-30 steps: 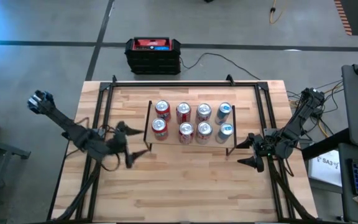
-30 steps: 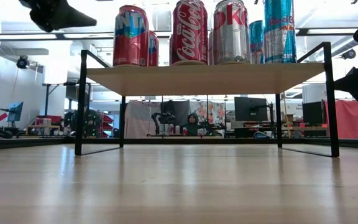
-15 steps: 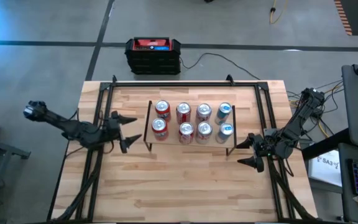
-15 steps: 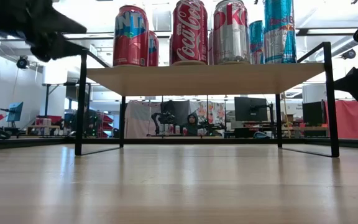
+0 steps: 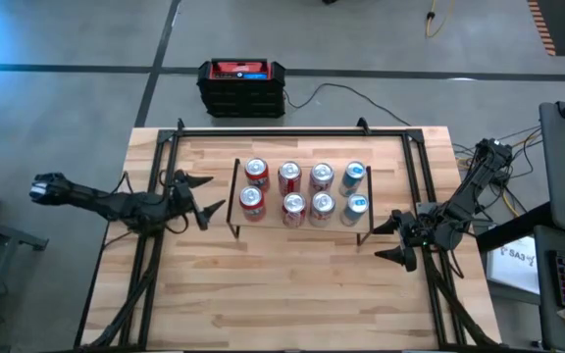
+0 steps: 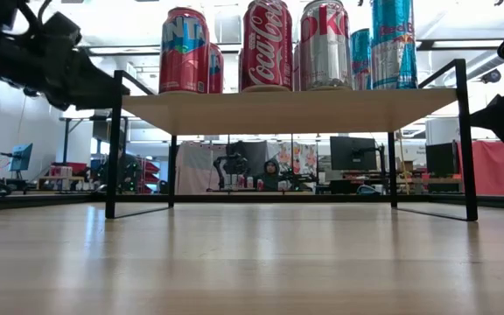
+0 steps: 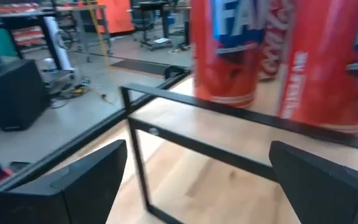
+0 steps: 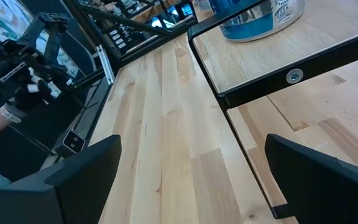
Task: Place canned beverage on shelf
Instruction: Return to Home Position
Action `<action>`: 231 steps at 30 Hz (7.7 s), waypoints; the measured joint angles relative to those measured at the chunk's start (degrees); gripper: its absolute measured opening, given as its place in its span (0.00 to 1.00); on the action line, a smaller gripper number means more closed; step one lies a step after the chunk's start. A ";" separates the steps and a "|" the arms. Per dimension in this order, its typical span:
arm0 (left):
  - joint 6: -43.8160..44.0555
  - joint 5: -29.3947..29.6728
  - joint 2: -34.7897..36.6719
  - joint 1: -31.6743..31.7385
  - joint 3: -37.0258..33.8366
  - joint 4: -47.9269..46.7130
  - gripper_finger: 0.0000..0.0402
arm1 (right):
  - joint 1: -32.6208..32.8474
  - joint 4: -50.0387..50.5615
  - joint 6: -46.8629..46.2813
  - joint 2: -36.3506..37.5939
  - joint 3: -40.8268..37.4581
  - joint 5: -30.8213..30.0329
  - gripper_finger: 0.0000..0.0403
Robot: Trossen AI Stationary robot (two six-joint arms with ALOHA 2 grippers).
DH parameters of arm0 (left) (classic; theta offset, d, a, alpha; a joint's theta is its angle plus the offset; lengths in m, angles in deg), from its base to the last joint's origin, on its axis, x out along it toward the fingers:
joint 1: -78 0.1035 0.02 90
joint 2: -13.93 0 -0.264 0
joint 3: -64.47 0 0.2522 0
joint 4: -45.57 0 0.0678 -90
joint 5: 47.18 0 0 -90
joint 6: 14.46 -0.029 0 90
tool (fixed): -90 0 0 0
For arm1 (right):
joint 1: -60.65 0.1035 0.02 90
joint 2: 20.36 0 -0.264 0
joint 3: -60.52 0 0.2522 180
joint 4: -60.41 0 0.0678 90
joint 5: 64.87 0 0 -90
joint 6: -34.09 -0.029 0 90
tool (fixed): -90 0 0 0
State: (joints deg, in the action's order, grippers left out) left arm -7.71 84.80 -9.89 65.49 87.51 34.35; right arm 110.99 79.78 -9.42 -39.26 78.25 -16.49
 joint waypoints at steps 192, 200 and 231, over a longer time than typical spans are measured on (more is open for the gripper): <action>-12.00 5.47 22.41 11.87 -8.13 2.89 0.94 | -16.38 -1.66 0.07 4.22 -0.76 0.06 0.95; -12.00 5.49 22.40 11.87 -8.13 2.89 0.94 | -16.38 -1.66 0.04 4.22 -0.76 0.06 0.95; -12.00 5.48 22.39 11.87 -8.14 2.89 0.94 | -16.37 -1.66 0.03 4.20 -0.76 0.03 0.95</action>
State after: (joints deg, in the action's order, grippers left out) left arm -19.71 90.27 12.50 77.36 79.37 37.24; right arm 94.62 78.12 -9.39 -35.06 77.48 -16.46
